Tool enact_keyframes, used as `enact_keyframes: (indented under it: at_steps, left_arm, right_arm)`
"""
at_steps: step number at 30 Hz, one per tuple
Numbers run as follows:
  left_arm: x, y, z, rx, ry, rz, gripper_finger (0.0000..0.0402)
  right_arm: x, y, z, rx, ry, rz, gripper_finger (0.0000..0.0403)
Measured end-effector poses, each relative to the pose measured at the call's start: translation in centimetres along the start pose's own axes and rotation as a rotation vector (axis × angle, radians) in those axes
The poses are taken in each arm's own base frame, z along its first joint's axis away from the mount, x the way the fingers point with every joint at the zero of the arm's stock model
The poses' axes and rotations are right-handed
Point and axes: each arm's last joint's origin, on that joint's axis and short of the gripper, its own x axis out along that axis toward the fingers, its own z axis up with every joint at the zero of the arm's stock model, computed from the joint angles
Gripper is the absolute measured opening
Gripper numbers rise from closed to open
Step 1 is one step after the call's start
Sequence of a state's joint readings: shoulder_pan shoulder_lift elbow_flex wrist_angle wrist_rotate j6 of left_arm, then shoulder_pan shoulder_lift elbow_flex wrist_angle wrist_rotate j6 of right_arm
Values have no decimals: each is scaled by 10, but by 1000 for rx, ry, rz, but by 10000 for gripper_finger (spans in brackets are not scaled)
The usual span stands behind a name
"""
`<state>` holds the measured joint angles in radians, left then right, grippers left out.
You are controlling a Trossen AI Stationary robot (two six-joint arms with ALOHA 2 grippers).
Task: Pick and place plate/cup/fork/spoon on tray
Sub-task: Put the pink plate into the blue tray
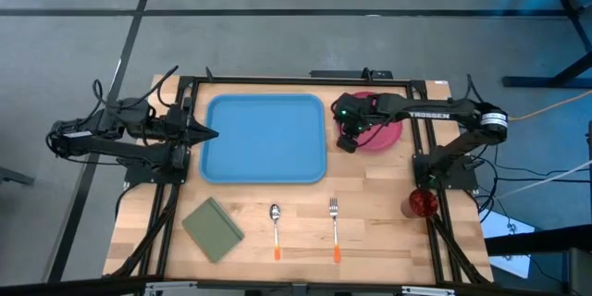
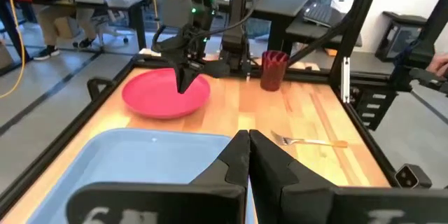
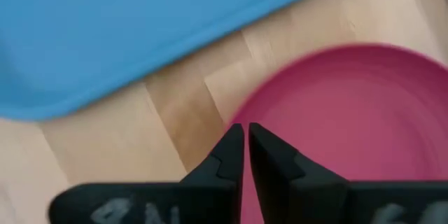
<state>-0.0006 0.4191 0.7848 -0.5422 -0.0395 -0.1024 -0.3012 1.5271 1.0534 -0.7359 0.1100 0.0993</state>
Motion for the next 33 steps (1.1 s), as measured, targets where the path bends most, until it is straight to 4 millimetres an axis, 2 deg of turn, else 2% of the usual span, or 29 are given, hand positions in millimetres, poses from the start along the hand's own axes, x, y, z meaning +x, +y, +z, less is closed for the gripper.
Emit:
enact_keyframes:
  at_steps: [6,14,20,26,29,33]
  left_arm:
    - [-1,0,0,0,-7,-1,0]
    - [-1,0,0,0,-6,-1,0]
    - [-1,0,0,0,-6,-1,0]
    - [0,0,0,0,-6,-1,0]
    - [-1,0,0,0,-6,0,0]
    - [0,0,0,0,-6,-1,0]
  right_arm:
    - [8,1,3,93,0,1,29]
    - [9,1,1,215,18,-5,29]
    - [8,-1,-3,258,49,-74,29]
    - [18,0,-13,358,90,-91,31]
    - [23,2,-20,423,108,-82,44]
    - [25,4,-19,440,85,-73,84]
